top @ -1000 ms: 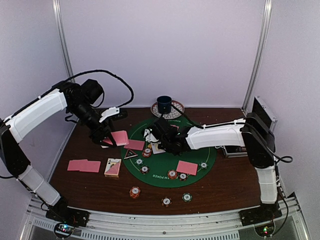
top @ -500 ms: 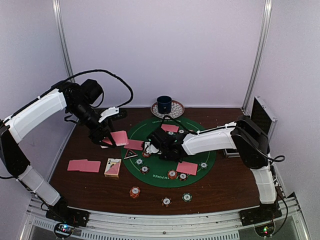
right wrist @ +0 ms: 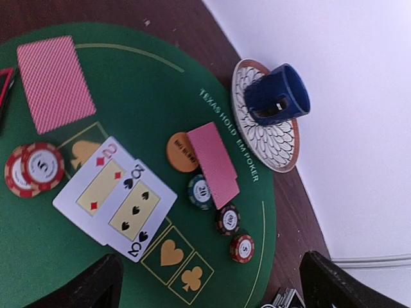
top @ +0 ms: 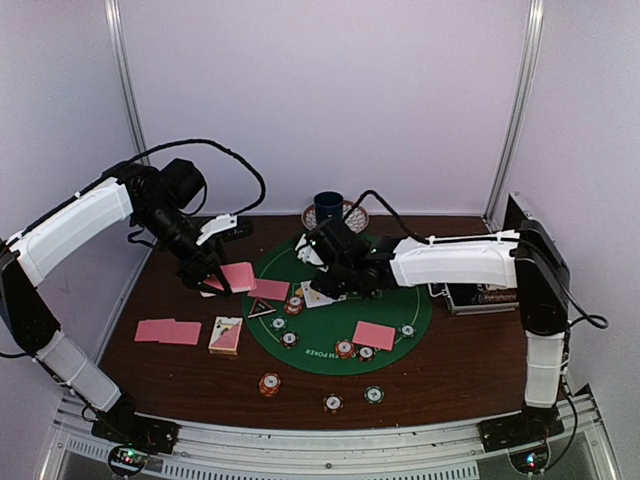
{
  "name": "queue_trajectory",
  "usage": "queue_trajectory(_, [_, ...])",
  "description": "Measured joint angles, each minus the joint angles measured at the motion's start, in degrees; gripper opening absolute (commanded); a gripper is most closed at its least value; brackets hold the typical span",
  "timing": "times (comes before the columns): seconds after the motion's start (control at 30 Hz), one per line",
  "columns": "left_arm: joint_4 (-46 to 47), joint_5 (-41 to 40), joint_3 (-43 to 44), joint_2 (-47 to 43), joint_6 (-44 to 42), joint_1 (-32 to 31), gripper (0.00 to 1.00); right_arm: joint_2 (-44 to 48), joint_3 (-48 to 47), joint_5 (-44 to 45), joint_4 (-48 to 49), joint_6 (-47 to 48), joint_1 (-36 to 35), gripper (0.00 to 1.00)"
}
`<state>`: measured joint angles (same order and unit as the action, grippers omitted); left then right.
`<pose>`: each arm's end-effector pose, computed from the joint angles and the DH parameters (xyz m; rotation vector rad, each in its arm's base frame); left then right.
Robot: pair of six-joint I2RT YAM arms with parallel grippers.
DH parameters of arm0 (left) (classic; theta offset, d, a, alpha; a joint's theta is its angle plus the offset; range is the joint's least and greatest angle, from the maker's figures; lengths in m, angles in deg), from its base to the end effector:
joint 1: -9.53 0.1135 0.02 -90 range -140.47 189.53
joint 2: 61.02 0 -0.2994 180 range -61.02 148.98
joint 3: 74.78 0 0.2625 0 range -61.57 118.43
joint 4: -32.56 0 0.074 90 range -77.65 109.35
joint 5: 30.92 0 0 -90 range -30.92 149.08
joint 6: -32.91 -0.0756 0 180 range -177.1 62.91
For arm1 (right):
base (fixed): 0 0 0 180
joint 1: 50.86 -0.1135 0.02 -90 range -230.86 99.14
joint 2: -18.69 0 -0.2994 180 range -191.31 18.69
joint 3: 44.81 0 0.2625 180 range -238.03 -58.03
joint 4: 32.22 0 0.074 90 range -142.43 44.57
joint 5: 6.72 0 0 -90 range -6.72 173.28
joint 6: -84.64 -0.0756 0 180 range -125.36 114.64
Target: Distribute texas hold em gaming equipment
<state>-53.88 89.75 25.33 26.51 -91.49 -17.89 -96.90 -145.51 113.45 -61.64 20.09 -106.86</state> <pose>0.2503 -0.1733 0.3362 1.4998 2.2975 -0.7268 0.3126 0.3955 0.2187 -1.2604 1.8514 -0.3316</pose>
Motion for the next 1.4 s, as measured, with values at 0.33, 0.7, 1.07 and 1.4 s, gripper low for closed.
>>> queue_trajectory(0.33, [-0.15, -0.02, 0.02, 0.00, -0.02, 0.00, 0.00, 8.41, -8.33, -17.66, -10.75, -24.35, 8.31, 0.99])
queue_trajectory(0.7, [0.31, -0.04, 0.02, 0.07, 0.02, 0.00, 0.00, 10.45, -8.87, -52.22, -11.39, -54.75, 9.97, 0.98])
queue_trajectory(1.07, [1.33, -0.04, 1.99, 2.08, 0.07, 0.00, 0.00, 5.97, -5.51, -71.12, 6.19, -82.12, 7.43, 0.98])
queue_trajectory(1.4, [1.42, 0.07, 2.89, 2.49, 0.09, 0.00, 0.00, -0.98, -8.02, -77.68, 13.16, -91.47, 4.55, 0.95])
